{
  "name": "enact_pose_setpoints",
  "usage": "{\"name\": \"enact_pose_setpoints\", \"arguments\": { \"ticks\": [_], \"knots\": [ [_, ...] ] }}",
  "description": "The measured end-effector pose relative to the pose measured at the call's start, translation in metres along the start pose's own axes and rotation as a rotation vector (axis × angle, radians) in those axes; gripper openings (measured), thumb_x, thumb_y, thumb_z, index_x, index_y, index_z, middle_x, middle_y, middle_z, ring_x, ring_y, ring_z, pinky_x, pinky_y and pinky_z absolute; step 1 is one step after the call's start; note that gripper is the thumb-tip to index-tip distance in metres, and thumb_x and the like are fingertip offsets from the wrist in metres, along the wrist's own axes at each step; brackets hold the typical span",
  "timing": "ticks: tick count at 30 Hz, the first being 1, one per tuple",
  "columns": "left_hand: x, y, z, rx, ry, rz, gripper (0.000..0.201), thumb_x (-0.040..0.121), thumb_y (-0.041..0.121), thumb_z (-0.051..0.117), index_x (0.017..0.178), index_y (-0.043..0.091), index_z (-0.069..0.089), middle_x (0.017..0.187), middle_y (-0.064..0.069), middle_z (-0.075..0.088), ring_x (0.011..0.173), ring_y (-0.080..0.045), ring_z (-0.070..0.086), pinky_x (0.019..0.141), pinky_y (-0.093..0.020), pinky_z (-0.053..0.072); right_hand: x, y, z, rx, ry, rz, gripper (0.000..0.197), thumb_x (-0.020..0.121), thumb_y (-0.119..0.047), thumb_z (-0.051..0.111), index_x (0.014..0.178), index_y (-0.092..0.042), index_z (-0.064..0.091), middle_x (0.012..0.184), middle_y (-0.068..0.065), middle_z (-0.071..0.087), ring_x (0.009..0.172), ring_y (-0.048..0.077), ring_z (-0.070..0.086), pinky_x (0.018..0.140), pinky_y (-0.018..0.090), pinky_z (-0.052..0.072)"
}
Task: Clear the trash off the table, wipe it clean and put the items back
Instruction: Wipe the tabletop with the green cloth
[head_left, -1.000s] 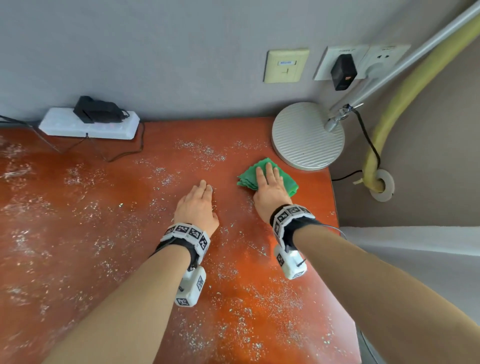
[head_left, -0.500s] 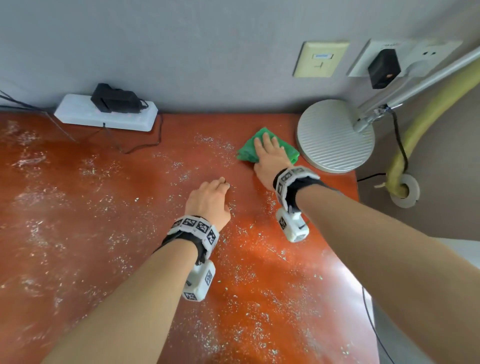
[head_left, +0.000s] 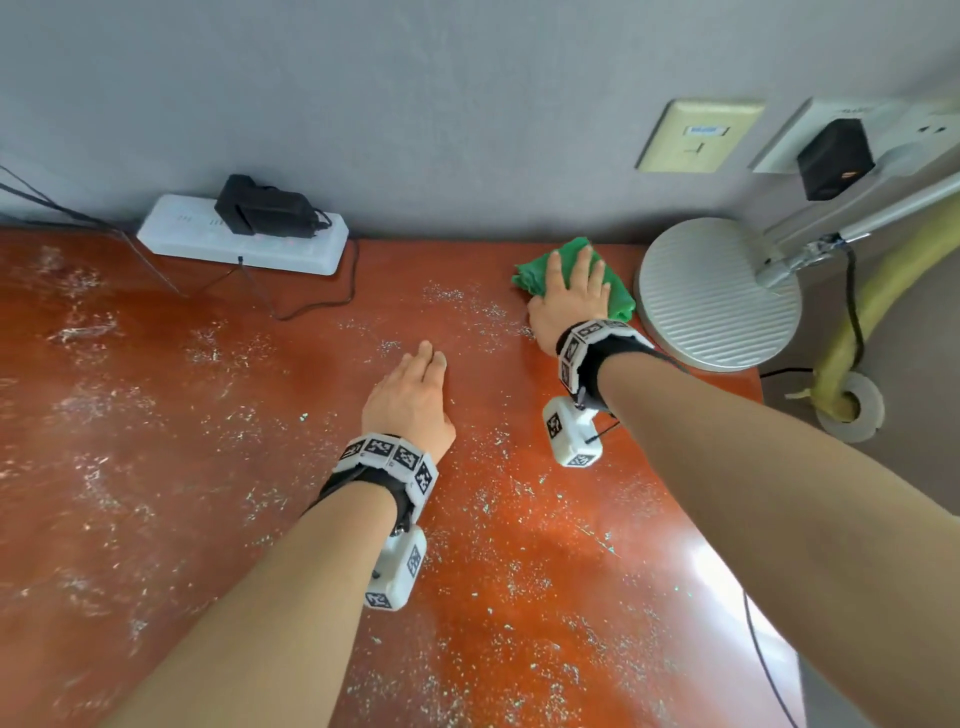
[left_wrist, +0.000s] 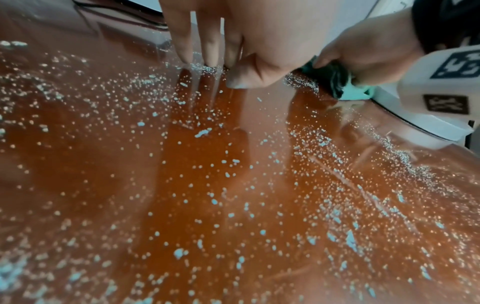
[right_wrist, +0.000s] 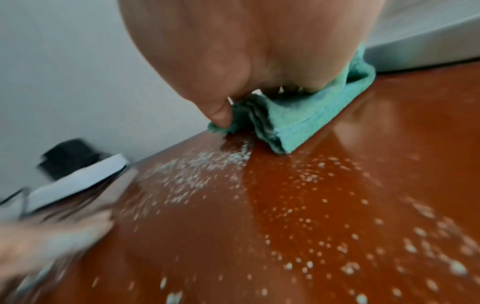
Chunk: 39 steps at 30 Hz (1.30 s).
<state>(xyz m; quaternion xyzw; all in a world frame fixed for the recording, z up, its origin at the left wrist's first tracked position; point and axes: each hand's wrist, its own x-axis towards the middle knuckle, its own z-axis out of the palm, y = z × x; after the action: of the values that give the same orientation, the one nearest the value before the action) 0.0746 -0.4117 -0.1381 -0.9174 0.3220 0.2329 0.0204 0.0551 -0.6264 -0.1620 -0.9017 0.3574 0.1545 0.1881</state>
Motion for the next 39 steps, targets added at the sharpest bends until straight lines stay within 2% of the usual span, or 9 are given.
{"name": "enact_pose_setpoints", "arguments": {
  "ticks": [5, 15, 21, 24, 27, 30, 33, 36, 39],
  "knots": [
    [-0.004, -0.006, 0.001, -0.012, 0.03, 0.043, 0.075, 0.094, 0.015, 0.053, 0.158, 0.022, 0.015, 0.167, 0.007, 0.002, 0.152, -0.016, 0.014, 0.116, -0.032, 0.031, -0.022, -0.023, 0.016, -0.213, -0.178, -0.482, 0.065, 0.103, -0.033, 0.031, 0.158, -0.026, -0.003, 0.164, 0.007, -0.016, 0.151, 0.031, -0.012, 0.122, 0.045, -0.002],
    [-0.004, -0.012, -0.004, -0.068, -0.016, 0.064, 0.076, 0.096, 0.013, 0.049, 0.159, 0.026, 0.009, 0.166, 0.011, -0.004, 0.152, -0.013, 0.01, 0.117, -0.032, 0.031, 0.007, -0.005, -0.002, -0.123, -0.034, -0.082, 0.07, 0.098, -0.031, 0.034, 0.159, -0.021, -0.001, 0.164, 0.01, -0.012, 0.151, 0.034, -0.008, 0.122, 0.049, 0.0],
    [-0.003, -0.027, -0.001, -0.086, 0.049, 0.029, 0.076, 0.092, 0.021, 0.058, 0.157, 0.017, 0.02, 0.165, -0.001, 0.017, 0.15, -0.018, 0.021, 0.122, -0.043, 0.023, -0.018, -0.086, 0.025, -0.262, -0.187, -0.519, 0.066, 0.102, -0.035, 0.03, 0.158, -0.025, -0.003, 0.164, 0.005, -0.015, 0.151, 0.031, -0.011, 0.122, 0.047, -0.003],
    [-0.01, -0.041, 0.006, -0.073, 0.038, -0.02, 0.079, 0.091, 0.019, 0.059, 0.157, 0.015, 0.017, 0.166, -0.002, 0.009, 0.152, -0.018, 0.014, 0.122, -0.043, 0.023, -0.024, -0.082, 0.028, -0.284, -0.238, -0.591, 0.064, 0.103, -0.032, 0.029, 0.158, -0.028, -0.004, 0.164, 0.001, -0.015, 0.151, 0.028, -0.012, 0.122, 0.045, -0.004],
    [-0.015, -0.044, 0.008, -0.051, -0.016, -0.007, 0.083, 0.094, 0.018, 0.058, 0.159, 0.017, 0.006, 0.167, 0.001, -0.005, 0.153, -0.017, 0.003, 0.124, -0.04, 0.015, -0.004, -0.042, 0.009, -0.221, -0.154, -0.436, 0.067, 0.1, -0.027, 0.034, 0.158, -0.027, 0.001, 0.165, 0.004, -0.011, 0.152, 0.03, -0.008, 0.121, 0.047, 0.0],
    [-0.015, -0.042, 0.008, -0.072, -0.02, -0.01, 0.082, 0.095, 0.016, 0.056, 0.159, 0.018, 0.005, 0.167, 0.001, -0.006, 0.153, -0.016, 0.001, 0.125, -0.039, 0.012, 0.011, 0.01, -0.014, -0.152, -0.094, -0.167, 0.068, 0.099, -0.027, 0.035, 0.159, -0.025, 0.003, 0.165, 0.007, -0.01, 0.152, 0.031, -0.005, 0.122, 0.048, 0.003],
    [-0.014, -0.044, 0.008, -0.071, -0.014, -0.004, 0.083, 0.095, 0.014, 0.057, 0.159, 0.018, 0.005, 0.167, 0.001, -0.006, 0.153, -0.017, 0.002, 0.125, -0.039, 0.013, 0.006, 0.021, -0.015, -0.127, -0.088, -0.044, 0.069, 0.099, -0.032, 0.033, 0.159, -0.024, 0.0, 0.165, 0.007, -0.011, 0.152, 0.031, -0.006, 0.122, 0.049, 0.002],
    [-0.014, -0.045, 0.01, -0.057, -0.013, 0.017, 0.083, 0.094, 0.013, 0.057, 0.159, 0.017, 0.005, 0.167, 0.001, -0.006, 0.154, -0.018, 0.003, 0.125, -0.039, 0.014, -0.022, -0.013, 0.009, -0.2, -0.08, -0.133, 0.072, 0.098, -0.038, 0.036, 0.158, -0.023, -0.001, 0.165, 0.008, -0.013, 0.151, 0.033, -0.008, 0.12, 0.051, 0.001],
    [-0.014, -0.043, 0.011, -0.047, -0.013, 0.016, 0.084, 0.093, 0.014, 0.057, 0.159, 0.016, 0.006, 0.167, 0.001, -0.006, 0.154, -0.018, 0.002, 0.124, -0.039, 0.015, -0.074, -0.045, 0.039, -0.274, -0.163, -0.419, 0.073, 0.098, -0.043, 0.032, 0.158, -0.026, -0.007, 0.164, 0.005, -0.018, 0.151, 0.03, -0.014, 0.122, 0.049, -0.004]
  ]
}}
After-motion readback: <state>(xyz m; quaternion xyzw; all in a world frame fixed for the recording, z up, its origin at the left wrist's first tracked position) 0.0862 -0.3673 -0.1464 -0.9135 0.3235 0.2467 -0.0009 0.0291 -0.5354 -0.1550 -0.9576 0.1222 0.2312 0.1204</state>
